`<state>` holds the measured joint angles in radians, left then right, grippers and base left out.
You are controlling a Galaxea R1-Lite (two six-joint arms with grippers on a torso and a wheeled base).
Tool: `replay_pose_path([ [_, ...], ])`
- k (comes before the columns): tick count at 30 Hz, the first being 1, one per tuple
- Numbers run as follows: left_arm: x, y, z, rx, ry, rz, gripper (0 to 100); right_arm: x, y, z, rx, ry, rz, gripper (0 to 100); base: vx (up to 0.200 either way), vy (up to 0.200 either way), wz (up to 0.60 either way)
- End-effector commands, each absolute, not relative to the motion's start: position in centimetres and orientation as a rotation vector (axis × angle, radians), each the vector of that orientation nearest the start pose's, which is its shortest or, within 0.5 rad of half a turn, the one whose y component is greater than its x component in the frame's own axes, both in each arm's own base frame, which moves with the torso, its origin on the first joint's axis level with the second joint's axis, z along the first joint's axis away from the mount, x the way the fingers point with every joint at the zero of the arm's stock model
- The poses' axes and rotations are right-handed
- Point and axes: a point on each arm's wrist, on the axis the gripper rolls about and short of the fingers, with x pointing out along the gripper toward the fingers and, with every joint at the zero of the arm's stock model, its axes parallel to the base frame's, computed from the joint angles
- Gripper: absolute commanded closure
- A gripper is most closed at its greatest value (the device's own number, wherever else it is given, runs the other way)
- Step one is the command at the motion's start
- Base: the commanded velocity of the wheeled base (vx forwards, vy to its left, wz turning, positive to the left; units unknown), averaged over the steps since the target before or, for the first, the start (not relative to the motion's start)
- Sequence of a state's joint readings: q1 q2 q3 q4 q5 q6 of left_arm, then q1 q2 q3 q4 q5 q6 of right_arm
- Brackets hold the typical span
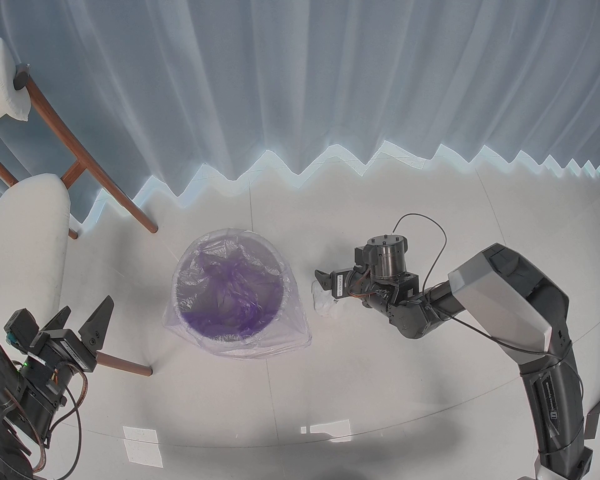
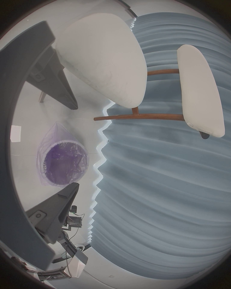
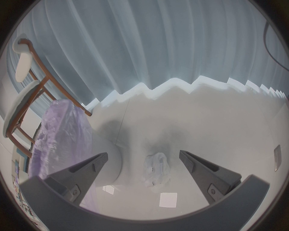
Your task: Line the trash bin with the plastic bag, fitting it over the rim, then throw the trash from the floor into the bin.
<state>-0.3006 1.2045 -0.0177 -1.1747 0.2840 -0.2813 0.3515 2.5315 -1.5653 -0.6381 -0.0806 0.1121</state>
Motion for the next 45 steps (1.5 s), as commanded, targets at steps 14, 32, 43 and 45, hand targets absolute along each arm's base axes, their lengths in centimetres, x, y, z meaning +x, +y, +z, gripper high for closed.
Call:
replay_pose_path([
  [14, 12.5, -2.6, 14.1, -0.277, 0.021, 0.034, 0, 51.2, 18.1, -3.4, -0.014, 0.596, 0.222, 0, 0.000, 0.000, 0.00],
  [32, 11.8, -1.9, 14.7, -0.281, -0.029, 0.070, 0, 43.6, 15.5, -14.5, -0.259, 1.492, 0.177, 100, 0.000, 0.000, 0.00],
  [43, 12.3, -2.1, 14.2, -0.269, 0.023, 0.040, 0, 30.6, 12.3, 20.4, -0.156, 1.711, 0.209, 100, 0.000, 0.000, 0.00],
  [45, 12.3, -2.2, 14.1, -0.268, 0.027, 0.024, 0, 27.5, 11.1, 25.1, -0.141, 1.550, 0.260, 100, 0.000, 0.000, 0.00],
])
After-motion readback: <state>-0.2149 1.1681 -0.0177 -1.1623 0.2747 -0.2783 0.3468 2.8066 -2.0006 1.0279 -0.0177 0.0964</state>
